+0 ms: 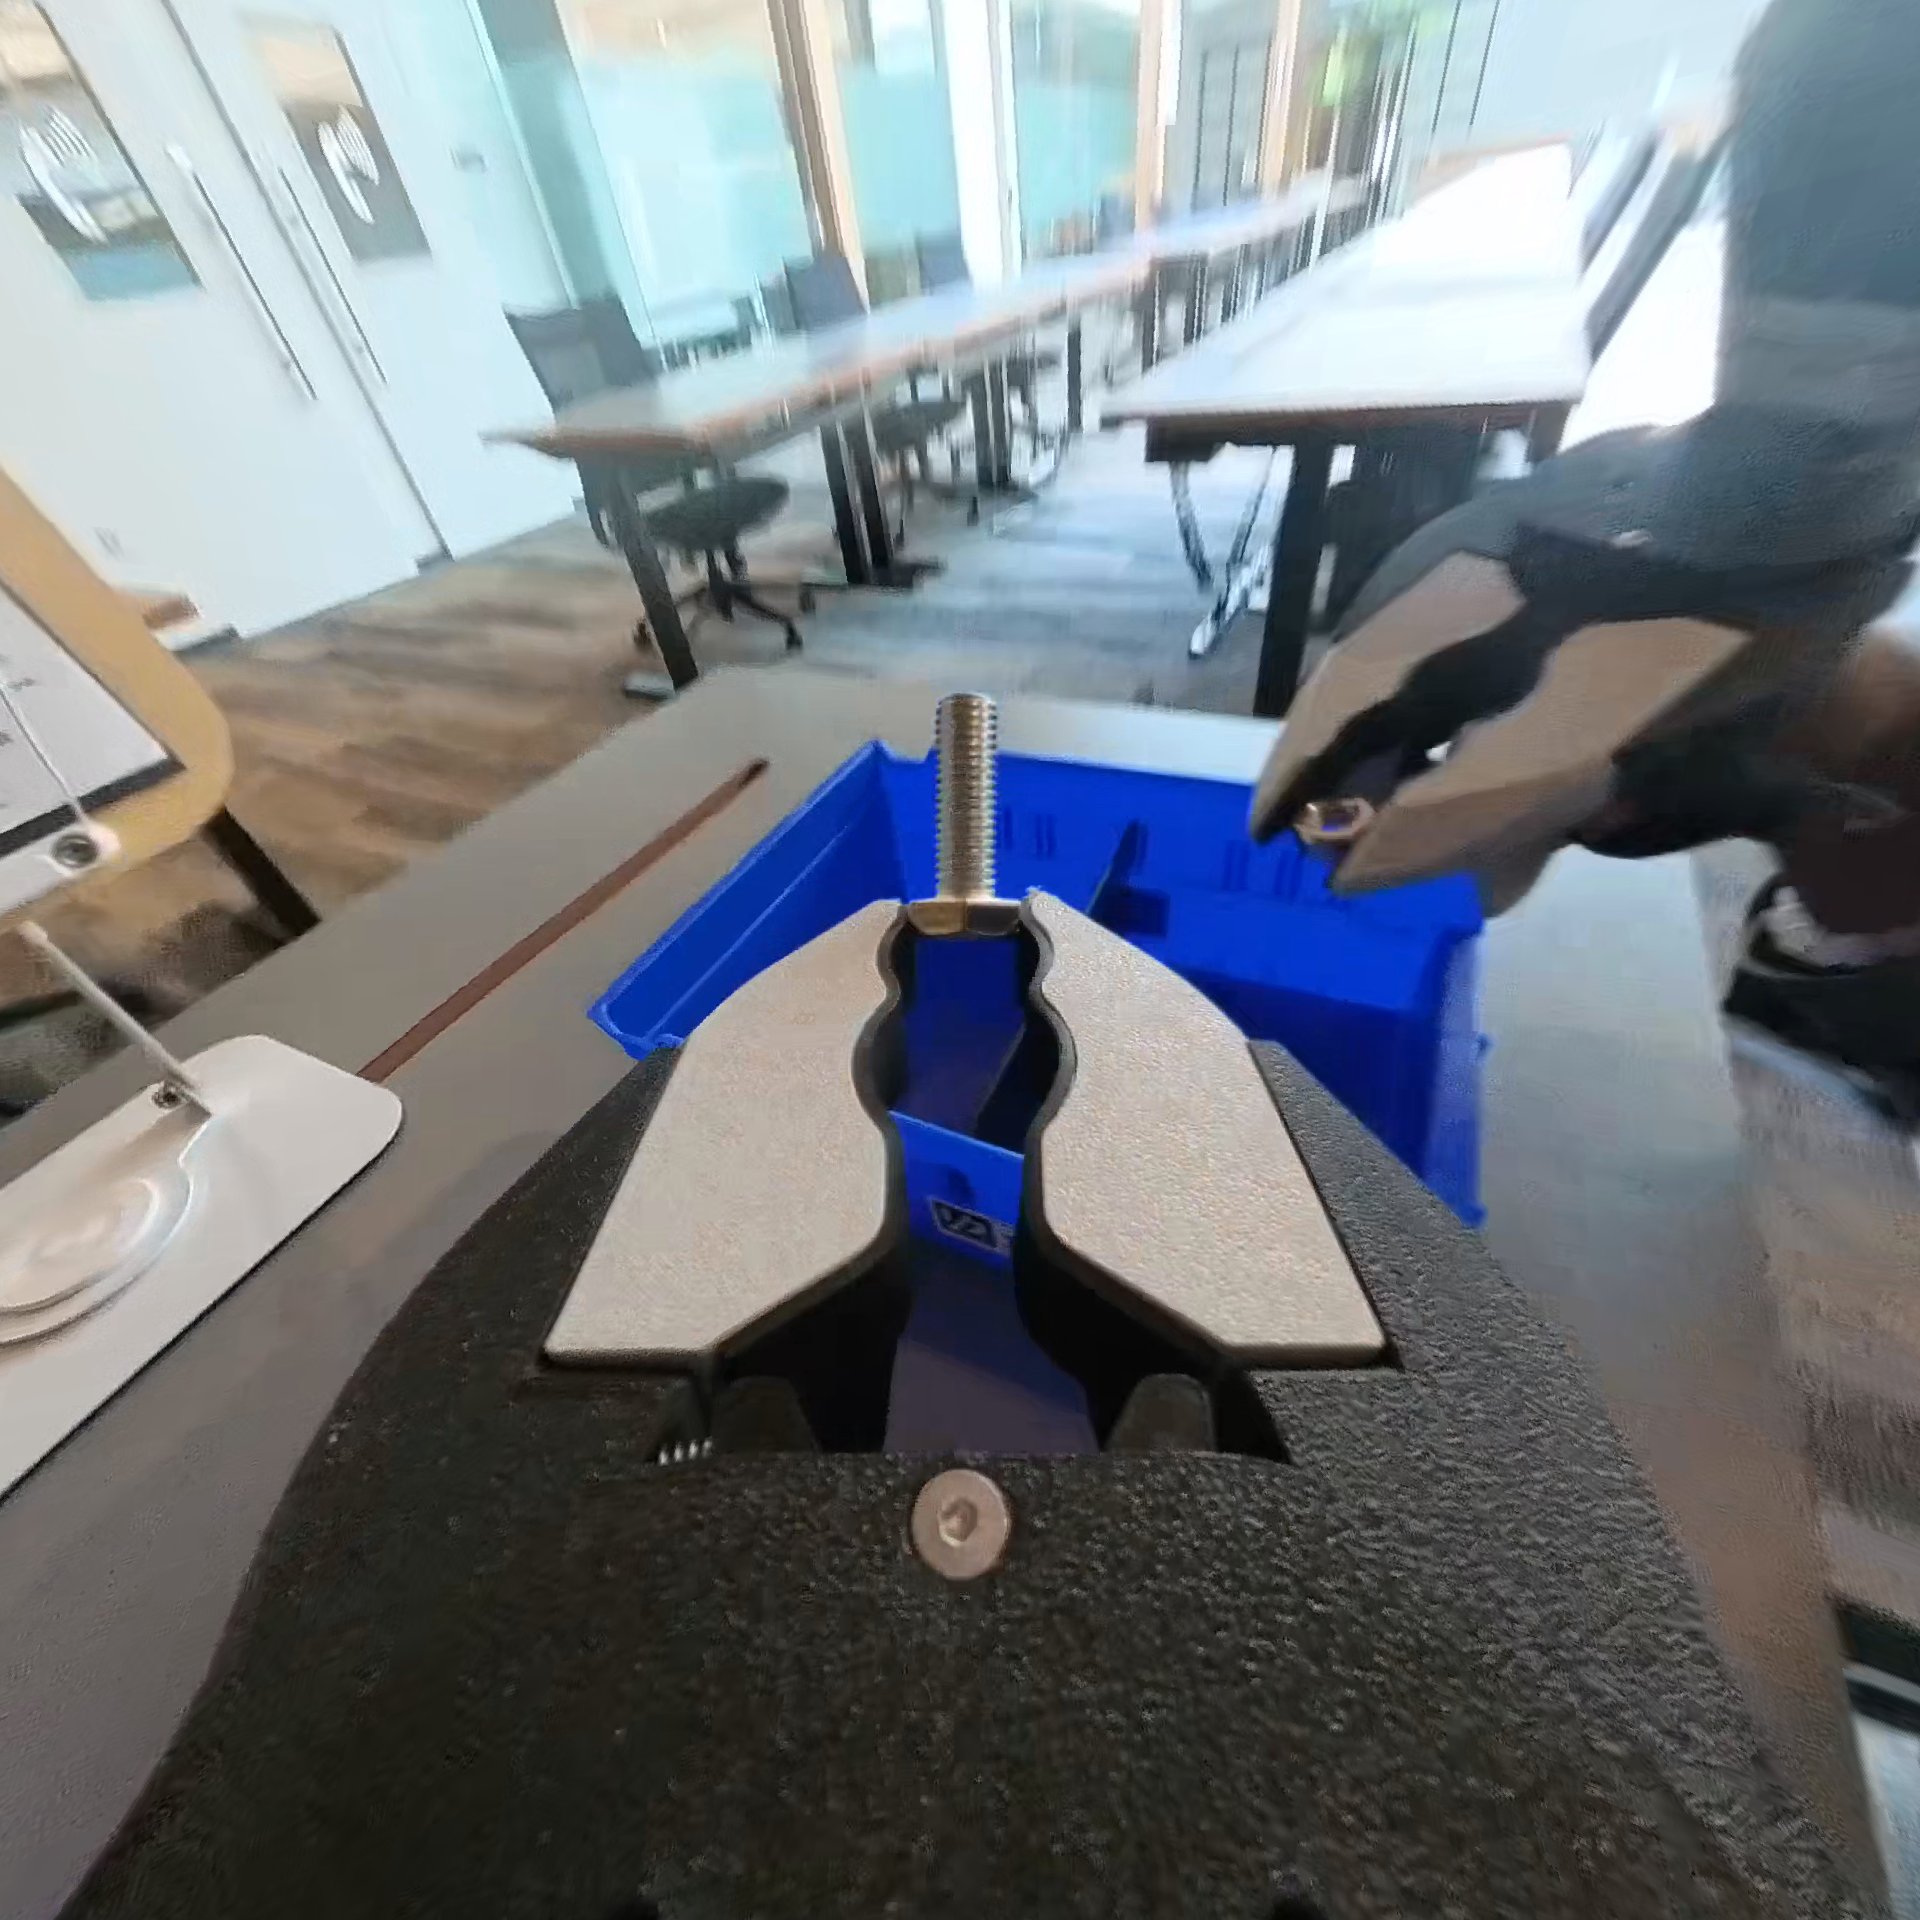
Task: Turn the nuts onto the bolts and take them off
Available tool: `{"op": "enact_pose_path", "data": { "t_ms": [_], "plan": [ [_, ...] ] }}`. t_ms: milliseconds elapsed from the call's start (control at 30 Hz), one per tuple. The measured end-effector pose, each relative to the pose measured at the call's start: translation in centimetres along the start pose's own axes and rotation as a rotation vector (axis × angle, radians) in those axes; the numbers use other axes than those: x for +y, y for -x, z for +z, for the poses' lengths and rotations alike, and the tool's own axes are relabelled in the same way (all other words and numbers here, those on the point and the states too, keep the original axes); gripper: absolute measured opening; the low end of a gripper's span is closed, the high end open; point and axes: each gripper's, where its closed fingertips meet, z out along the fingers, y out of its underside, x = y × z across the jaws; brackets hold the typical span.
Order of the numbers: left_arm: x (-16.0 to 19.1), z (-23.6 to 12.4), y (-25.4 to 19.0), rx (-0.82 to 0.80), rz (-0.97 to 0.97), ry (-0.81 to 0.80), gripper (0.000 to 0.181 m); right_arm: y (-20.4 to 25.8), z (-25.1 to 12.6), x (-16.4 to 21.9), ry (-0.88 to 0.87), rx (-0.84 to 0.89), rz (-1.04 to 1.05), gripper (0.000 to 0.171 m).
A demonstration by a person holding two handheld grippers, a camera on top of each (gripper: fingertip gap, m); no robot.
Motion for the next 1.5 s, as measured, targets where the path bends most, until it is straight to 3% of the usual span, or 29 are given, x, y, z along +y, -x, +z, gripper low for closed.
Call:
{"op": "enact_pose_path", "data": {
  "t_ms": [300,533,700,1000,1300,1500],
  "plan": [
    [3.5,9.9,4.3,0.068,0.151,0.527,0.018,-1.8,1.1,7.6,0.395,0.133,0.027,0.018],
    [8.3,13.7,5.0,0.174,0.228,0.897,0.018,-3.2,1.7,11.9,0.633,0.174,0.074,0.018],
    [12.3,14.5,4.9,0.233,0.275,1.143,0.019,-3.2,1.9,14.4,0.772,0.153,0.111,0.019],
    [15.7,16.6,4.8,0.272,0.249,1.23,0.019,-2.8,2.2,16.4,0.845,0.113,0.149,0.019],
    [16.0,17.3,4.8,0.264,0.24,1.199,0.019,-3.1,2.3,16.8,0.834,0.112,0.176,0.019],
    [15.2,17.3,4.2,0.289,0.175,1.152,0.043,-3.3,1.9,16.4,0.821,0.141,0.197,0.051]
  ]
}}
